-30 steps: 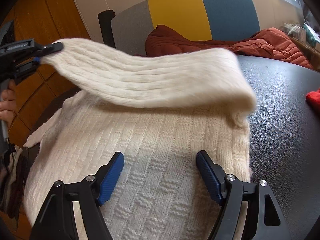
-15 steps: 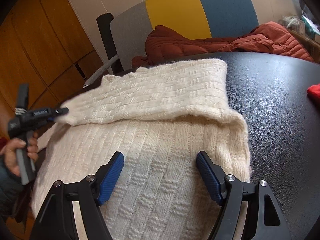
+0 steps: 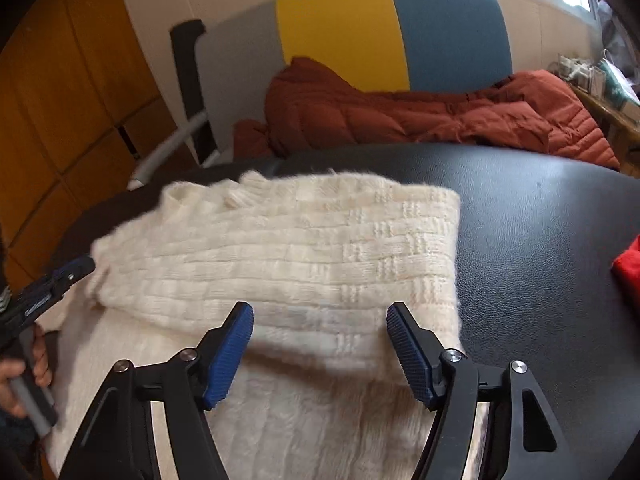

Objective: Fold clothes

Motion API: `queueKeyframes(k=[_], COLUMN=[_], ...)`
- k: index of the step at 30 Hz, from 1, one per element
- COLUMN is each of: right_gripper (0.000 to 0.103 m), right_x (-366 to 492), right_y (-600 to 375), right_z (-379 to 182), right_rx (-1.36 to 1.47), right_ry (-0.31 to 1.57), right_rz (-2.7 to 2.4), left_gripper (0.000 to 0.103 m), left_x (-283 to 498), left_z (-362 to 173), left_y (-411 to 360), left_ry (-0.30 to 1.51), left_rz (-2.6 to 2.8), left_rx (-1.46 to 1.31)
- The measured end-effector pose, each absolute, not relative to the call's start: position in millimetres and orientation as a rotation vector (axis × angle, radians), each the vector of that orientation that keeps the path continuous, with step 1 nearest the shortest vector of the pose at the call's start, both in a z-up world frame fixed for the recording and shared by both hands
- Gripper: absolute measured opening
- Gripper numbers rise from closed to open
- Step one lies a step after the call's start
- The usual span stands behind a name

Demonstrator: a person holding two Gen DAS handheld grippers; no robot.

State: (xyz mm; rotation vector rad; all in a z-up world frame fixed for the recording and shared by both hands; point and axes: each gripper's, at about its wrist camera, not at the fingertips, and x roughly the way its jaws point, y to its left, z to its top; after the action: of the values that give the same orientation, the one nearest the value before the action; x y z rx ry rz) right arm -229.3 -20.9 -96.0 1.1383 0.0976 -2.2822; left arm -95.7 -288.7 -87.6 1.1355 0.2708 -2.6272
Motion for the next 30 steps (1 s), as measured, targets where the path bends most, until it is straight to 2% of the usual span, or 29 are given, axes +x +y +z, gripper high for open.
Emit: queueKeyframes(k=[2, 10, 14, 16, 22, 30], right_gripper=[0.070, 0.071, 0.076, 0.079, 0.085, 0.091], right_x=[-229.2, -198.6, -198.9, -200.5, -201.5, -202.0], right_y=[-22.5, -5.2, -5.5, -5.1, -3.2, -1.6], right_z=[-105.0, -109.4, -111.6, -112.0, -112.4, -113.4], right_rx=[1.135, 1.066, 1.063, 1.059, 1.051, 1.042], right_ry=[0.158, 0.186, 0.183, 0.166, 0.117, 0.084], right_rz=[-2.299, -2.303, -2.298, -2.284, -2.247, -2.216], left_gripper=[0.033, 0.035, 0.033, 0.033, 0.034, 0.039], left_x=[-93.1, -65.4, -78.6, -86.7, -147.6, -224.8], left_z=[-98.6, -109.0, -98.4, -88.1, -67.7, -84.4], left_y=[-286.7, -281.8, -270.9, -265.4, -239.6, -222.6], left_ry=[0.283, 0.362, 0.296, 0.336, 0.426, 0.354], left_rz=[-2.613, -2.598, -2.580, -2.677, -2.865, -2.883], left_rx=[1.165, 1.152, 1.188, 1.188, 1.262, 1.409])
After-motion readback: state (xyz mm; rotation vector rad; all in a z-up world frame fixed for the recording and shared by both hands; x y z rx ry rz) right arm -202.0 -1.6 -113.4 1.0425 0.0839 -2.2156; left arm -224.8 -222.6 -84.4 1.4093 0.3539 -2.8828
